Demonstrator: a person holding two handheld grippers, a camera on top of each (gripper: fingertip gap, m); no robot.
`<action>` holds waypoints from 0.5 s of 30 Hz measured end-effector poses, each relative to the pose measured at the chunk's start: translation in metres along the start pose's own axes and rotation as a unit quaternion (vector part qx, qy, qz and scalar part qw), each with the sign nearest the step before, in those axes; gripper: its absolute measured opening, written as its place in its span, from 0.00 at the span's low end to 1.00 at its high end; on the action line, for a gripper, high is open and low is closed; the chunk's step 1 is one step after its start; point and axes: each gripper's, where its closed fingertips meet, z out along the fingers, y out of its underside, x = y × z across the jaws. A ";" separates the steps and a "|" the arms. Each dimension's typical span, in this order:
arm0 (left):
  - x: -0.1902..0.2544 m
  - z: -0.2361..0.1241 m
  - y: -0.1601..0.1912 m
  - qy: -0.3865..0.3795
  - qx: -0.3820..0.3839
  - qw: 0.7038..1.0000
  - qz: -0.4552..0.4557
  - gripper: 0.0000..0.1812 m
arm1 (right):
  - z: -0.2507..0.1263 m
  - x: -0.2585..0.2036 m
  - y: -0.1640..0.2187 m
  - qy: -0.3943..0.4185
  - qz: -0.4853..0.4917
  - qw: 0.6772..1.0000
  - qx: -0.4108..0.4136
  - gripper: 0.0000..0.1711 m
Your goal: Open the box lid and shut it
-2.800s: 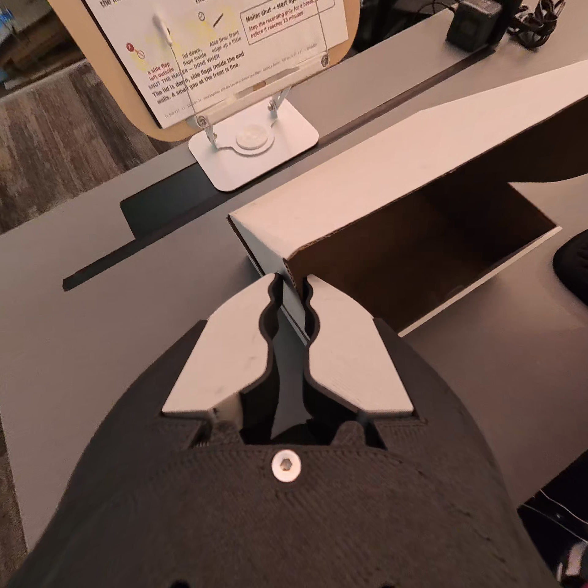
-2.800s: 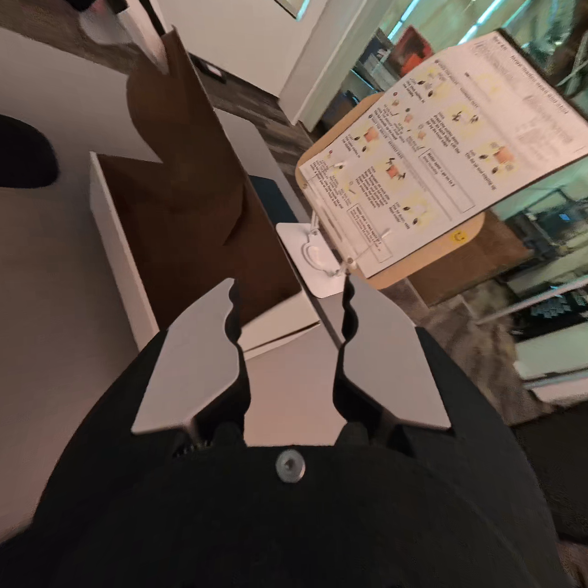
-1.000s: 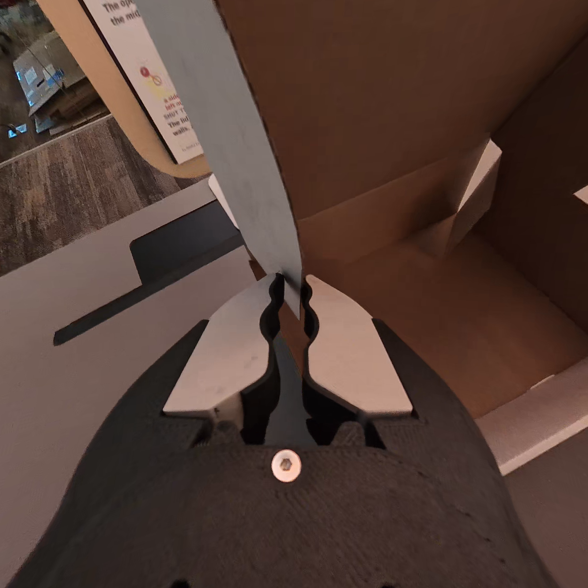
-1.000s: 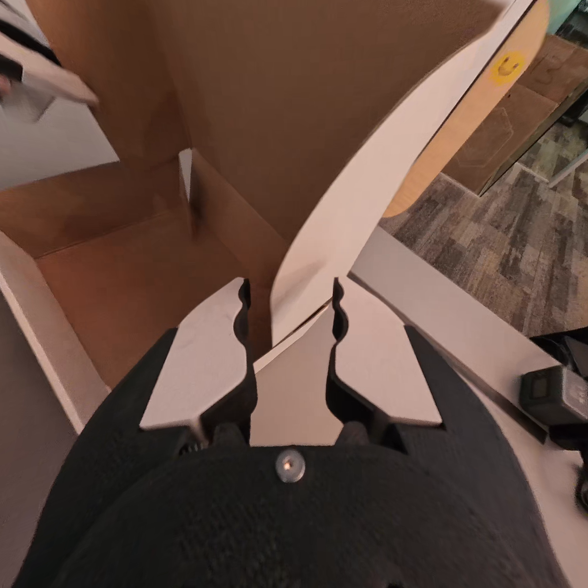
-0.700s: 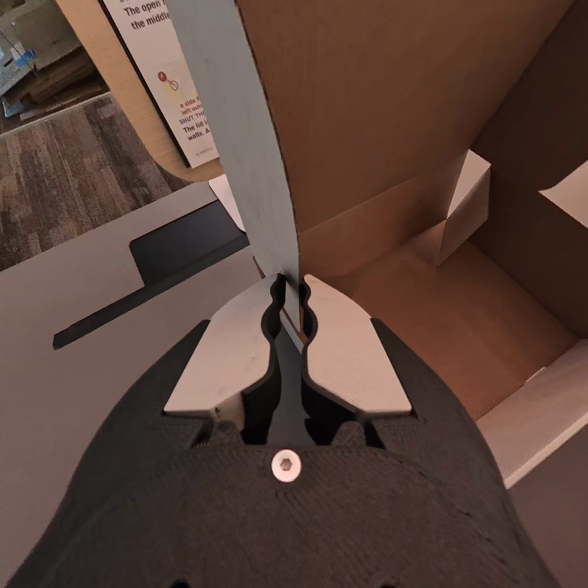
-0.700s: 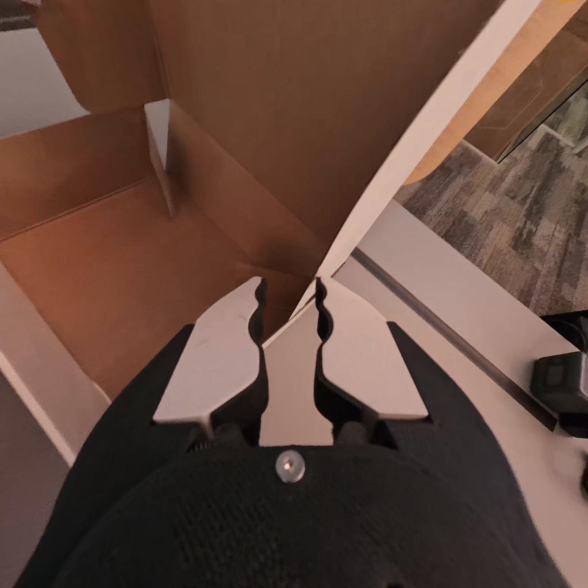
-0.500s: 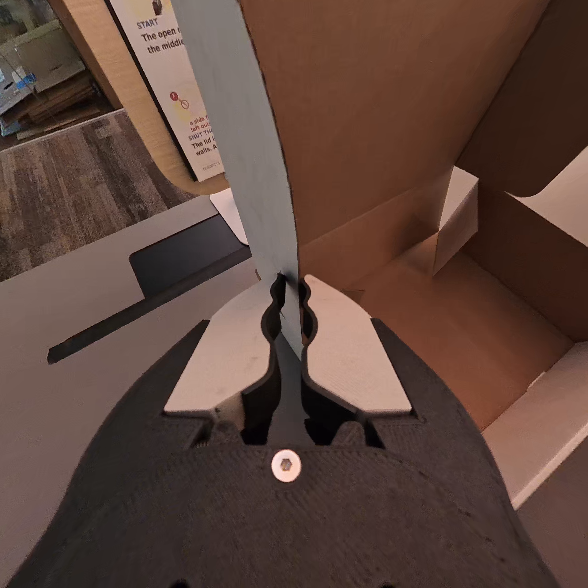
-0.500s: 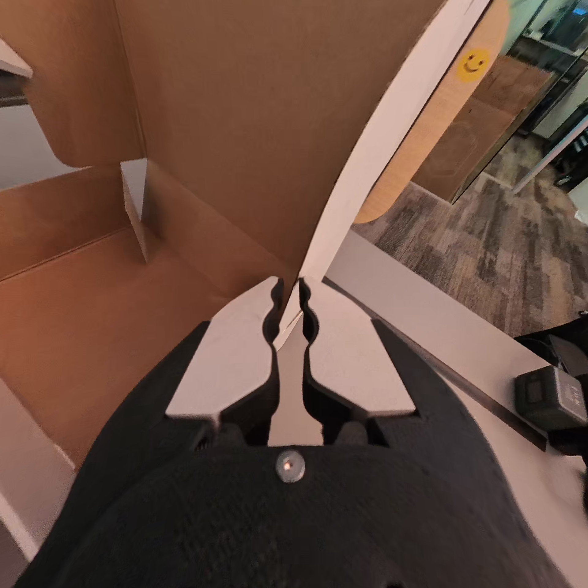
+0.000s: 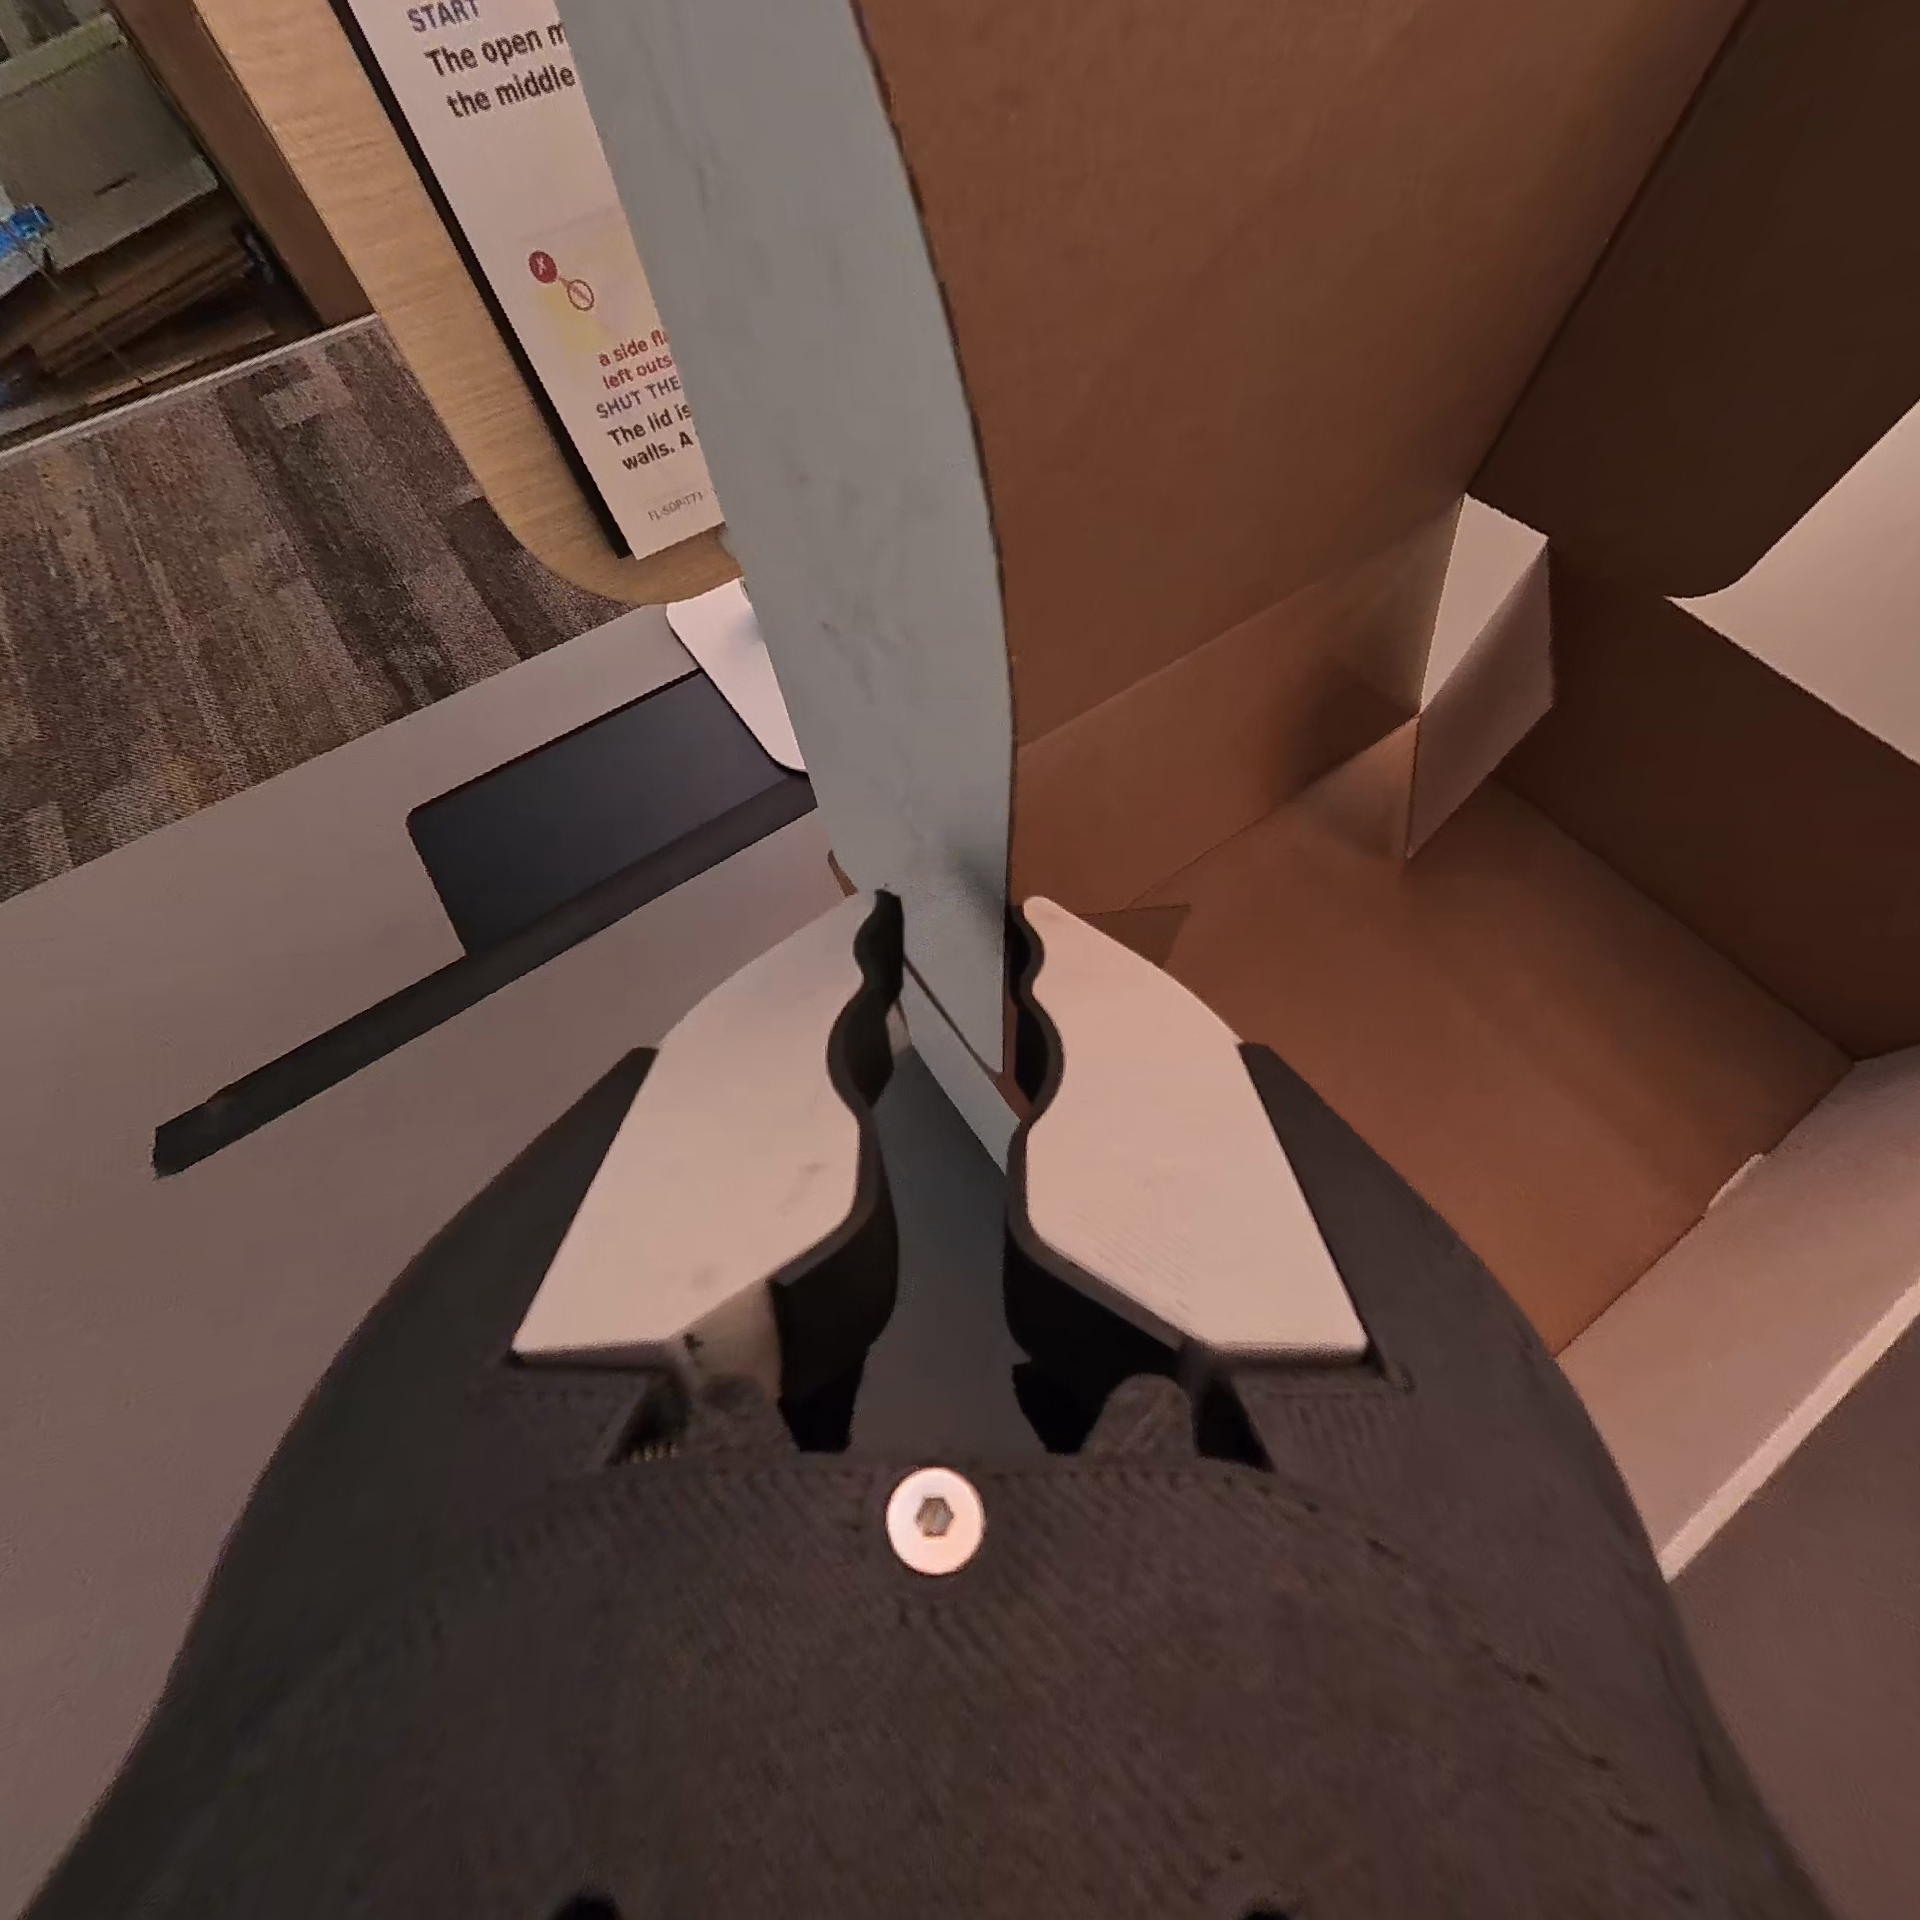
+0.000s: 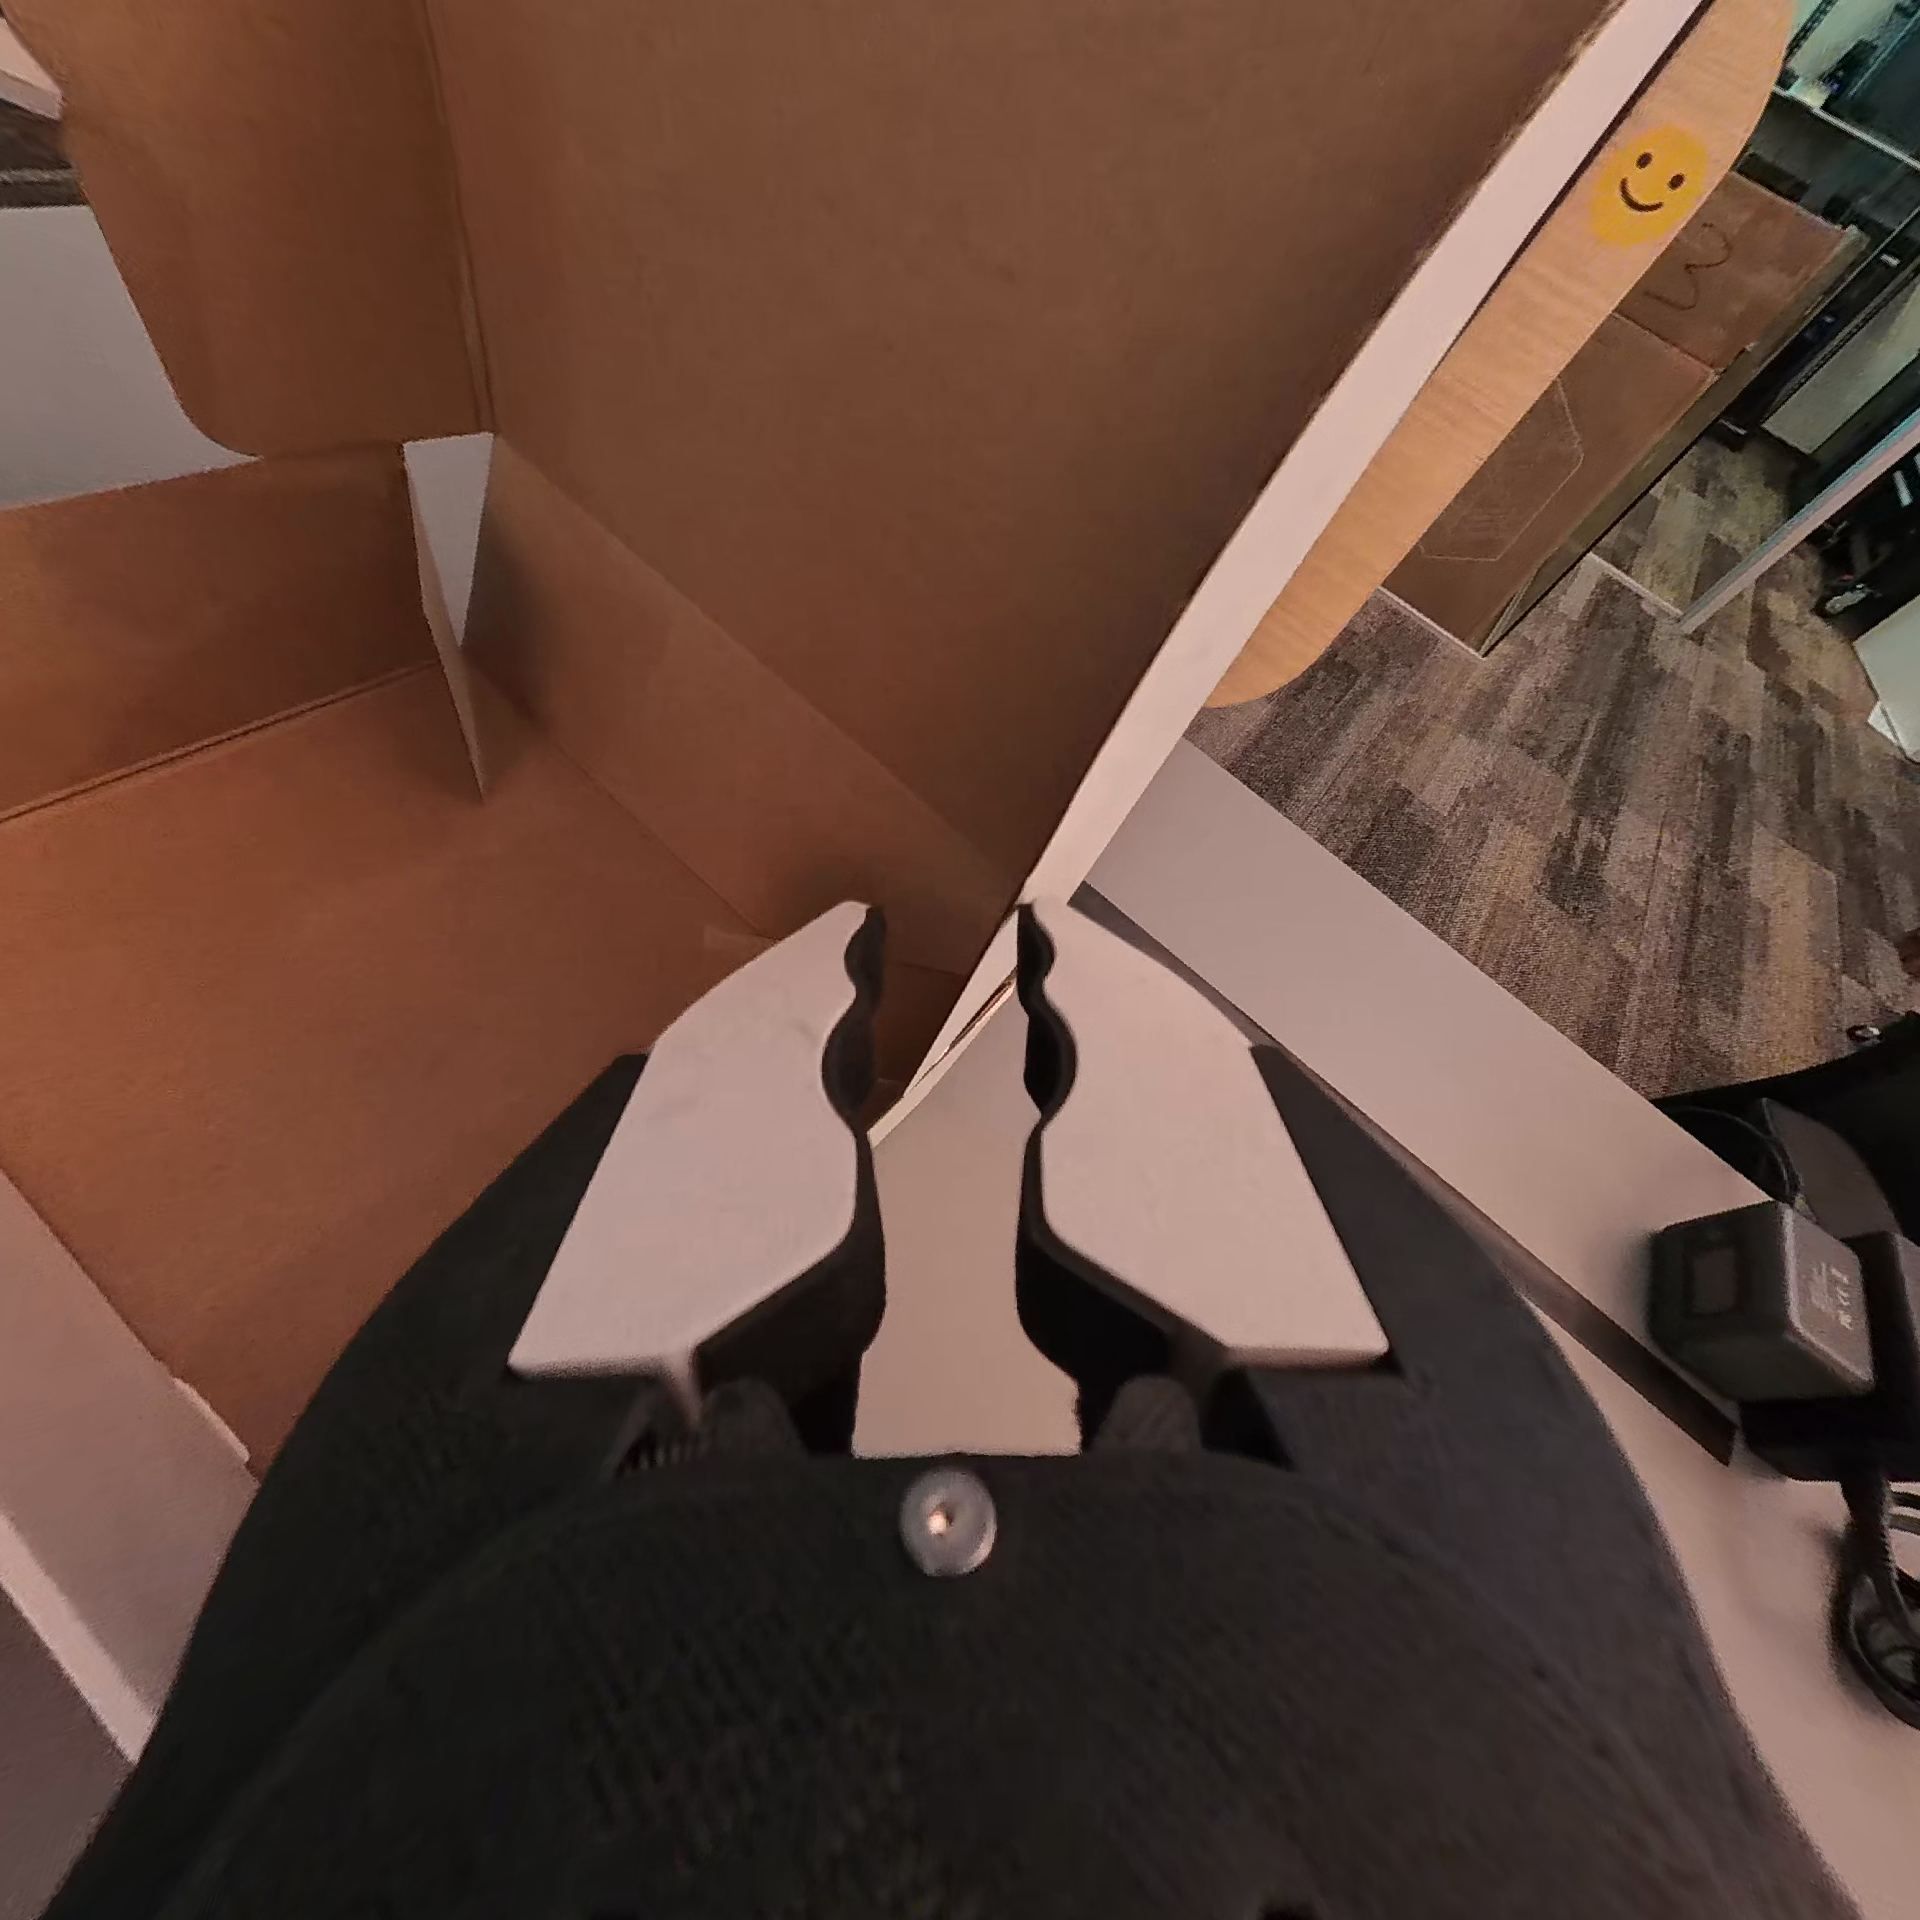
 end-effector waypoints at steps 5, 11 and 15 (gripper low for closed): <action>-0.001 -0.009 -0.004 0.007 0.013 1.000 -0.006 0.14 | -0.001 -0.001 0.000 -0.002 -0.005 1.000 -0.001 0.16; -0.025 -0.046 -0.014 -0.042 0.048 0.998 -0.005 0.21 | -0.037 0.017 -0.018 0.031 -0.041 0.998 0.027 0.21; -0.049 -0.105 -0.040 -0.073 0.179 0.981 -0.026 0.26 | -0.105 0.056 -0.049 0.119 -0.052 0.983 0.131 0.25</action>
